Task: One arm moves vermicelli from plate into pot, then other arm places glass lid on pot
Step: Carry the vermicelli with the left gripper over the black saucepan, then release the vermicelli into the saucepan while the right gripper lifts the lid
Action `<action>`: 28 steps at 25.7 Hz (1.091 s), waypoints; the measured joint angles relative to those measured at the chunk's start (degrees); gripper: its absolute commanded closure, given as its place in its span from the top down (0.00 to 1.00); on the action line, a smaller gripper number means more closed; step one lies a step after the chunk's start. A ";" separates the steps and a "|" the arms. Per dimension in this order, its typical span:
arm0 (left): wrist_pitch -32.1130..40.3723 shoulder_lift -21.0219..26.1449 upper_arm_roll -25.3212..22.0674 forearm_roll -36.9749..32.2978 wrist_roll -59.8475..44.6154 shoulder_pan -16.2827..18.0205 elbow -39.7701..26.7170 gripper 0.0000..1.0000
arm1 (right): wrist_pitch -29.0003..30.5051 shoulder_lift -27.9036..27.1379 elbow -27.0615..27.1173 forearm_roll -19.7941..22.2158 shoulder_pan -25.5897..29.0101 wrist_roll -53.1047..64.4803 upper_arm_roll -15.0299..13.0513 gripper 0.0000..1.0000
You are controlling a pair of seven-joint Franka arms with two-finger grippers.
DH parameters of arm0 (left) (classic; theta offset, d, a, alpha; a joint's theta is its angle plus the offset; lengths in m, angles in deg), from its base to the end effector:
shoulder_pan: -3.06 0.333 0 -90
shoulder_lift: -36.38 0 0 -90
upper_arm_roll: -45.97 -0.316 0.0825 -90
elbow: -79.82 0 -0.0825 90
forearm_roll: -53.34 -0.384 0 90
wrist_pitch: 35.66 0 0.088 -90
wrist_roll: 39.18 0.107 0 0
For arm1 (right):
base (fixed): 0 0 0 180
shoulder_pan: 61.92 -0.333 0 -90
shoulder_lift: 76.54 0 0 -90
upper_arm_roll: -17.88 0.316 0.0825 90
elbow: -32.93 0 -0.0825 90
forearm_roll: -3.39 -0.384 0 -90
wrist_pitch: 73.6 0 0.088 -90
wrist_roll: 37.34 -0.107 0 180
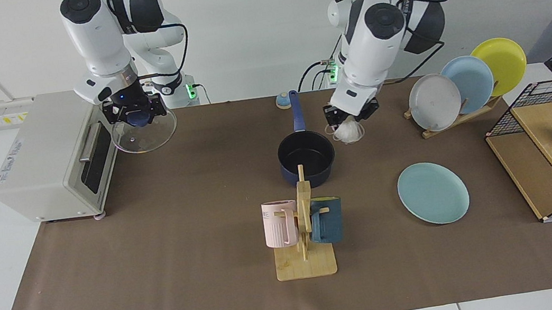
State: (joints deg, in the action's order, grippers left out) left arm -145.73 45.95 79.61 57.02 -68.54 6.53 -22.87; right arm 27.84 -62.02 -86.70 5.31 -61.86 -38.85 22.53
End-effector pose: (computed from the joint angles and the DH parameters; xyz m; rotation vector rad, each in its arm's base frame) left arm 0.5254 -0.2917 0.4681 3.0120 0.0214 -0.1289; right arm 0.4725 0.0377 0.5264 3.0826 0.0898 -0.0958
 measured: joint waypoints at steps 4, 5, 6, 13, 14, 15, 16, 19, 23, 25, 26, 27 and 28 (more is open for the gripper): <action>-5.29 0.61 0.26 0.00 1.49 0.01 -3.56 0.00 | 0.02 -0.52 1.30 0.00 0.23 0.00 -0.07 0.00; -6.22 0.84 0.26 0.00 2.08 0.01 -4.10 0.00 | 0.02 -0.91 2.03 0.00 0.26 0.05 -0.15 0.00; -7.03 1.10 0.27 0.00 2.60 0.01 -4.51 0.00 | -0.02 -1.48 3.02 0.00 0.28 0.27 -0.26 0.00; -12.33 4.80 0.52 -0.01 3.88 -0.75 -6.05 0.00 | -2.84 -8.32 12.75 0.02 0.29 1.37 -0.65 0.00; -13.02 5.74 0.52 -0.01 3.88 -1.07 -6.20 0.00 | -2.98 -9.41 13.84 0.04 0.29 1.38 -0.66 0.00; -13.45 6.55 0.53 -0.02 3.88 -1.32 -6.32 0.00 | -2.98 -10.38 14.73 0.05 0.29 1.38 -0.66 0.00; -13.74 7.14 0.52 -0.04 3.88 -1.51 -6.47 0.00 | -2.99 -11.23 15.42 0.05 0.29 1.38 -0.66 0.00; -14.18 8.21 0.53 -0.09 3.98 -1.73 -7.18 0.00 | -2.98 -13.26 17.04 0.00 0.25 1.39 -0.61 0.00; -15.32 8.38 0.53 -0.26 4.13 -1.73 -8.29 0.00 | -2.98 -13.77 17.38 -0.02 0.13 1.39 -0.38 0.00; -15.67 8.38 0.53 -0.26 4.13 -1.73 -8.84 0.29 | -2.98 -13.75 17.16 -0.05 0.06 1.39 -0.16 0.00; -15.86 8.38 0.53 -0.26 4.13 -1.73 -9.06 0.78 | -2.98 -13.71 16.94 -0.05 0.04 1.37 -0.02 0.00; -16.01 8.38 0.53 -0.26 4.13 -1.73 -9.21 1.00 | -2.98 -13.62 16.64 -0.07 0.02 1.26 0.12 0.00; -16.13 8.38 0.53 -0.26 4.13 -1.73 -9.30 1.00 | -2.95 -13.43 16.17 -0.12 0.00 1.00 0.33 0.00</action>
State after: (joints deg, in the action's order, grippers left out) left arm -161.86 54.33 80.13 56.76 -64.42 4.81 -32.16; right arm 24.89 -75.45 -70.53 5.19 -61.86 -37.85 22.86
